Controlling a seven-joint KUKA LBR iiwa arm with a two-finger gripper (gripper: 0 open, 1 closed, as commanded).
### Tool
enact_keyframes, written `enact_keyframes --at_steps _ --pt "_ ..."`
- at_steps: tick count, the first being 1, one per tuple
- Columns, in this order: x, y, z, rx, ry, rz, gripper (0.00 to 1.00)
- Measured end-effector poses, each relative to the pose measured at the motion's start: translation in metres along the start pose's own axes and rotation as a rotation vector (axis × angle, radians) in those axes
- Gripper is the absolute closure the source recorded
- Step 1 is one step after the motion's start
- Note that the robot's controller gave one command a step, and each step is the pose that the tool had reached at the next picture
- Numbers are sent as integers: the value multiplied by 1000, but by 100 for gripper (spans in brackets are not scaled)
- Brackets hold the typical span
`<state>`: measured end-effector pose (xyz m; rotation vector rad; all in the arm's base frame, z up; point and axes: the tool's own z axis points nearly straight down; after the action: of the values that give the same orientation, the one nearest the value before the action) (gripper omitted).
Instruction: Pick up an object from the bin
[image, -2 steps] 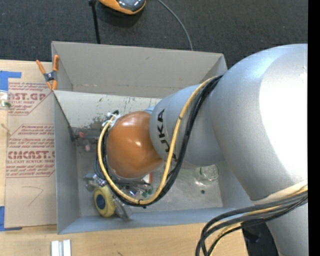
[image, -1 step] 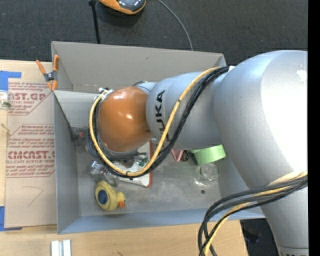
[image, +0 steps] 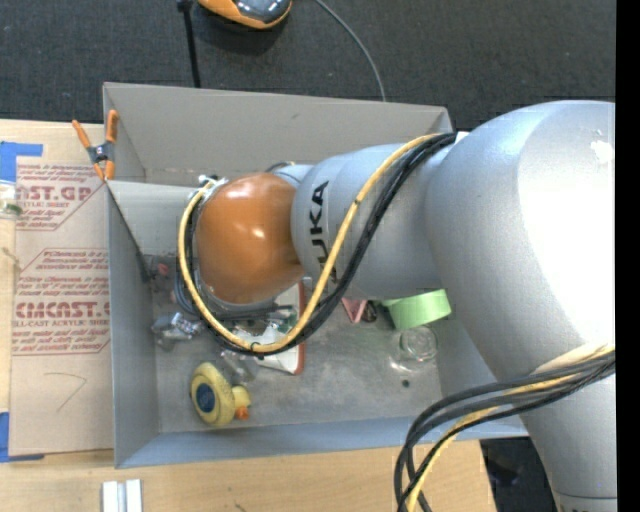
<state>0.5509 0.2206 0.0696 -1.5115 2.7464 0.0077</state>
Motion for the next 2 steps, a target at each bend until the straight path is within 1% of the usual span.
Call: enact_keyframes --at_steps 1,2 --pt "0 0 0 0 0 0 0" --pt "12 8 -1 2 -4 -64 0"
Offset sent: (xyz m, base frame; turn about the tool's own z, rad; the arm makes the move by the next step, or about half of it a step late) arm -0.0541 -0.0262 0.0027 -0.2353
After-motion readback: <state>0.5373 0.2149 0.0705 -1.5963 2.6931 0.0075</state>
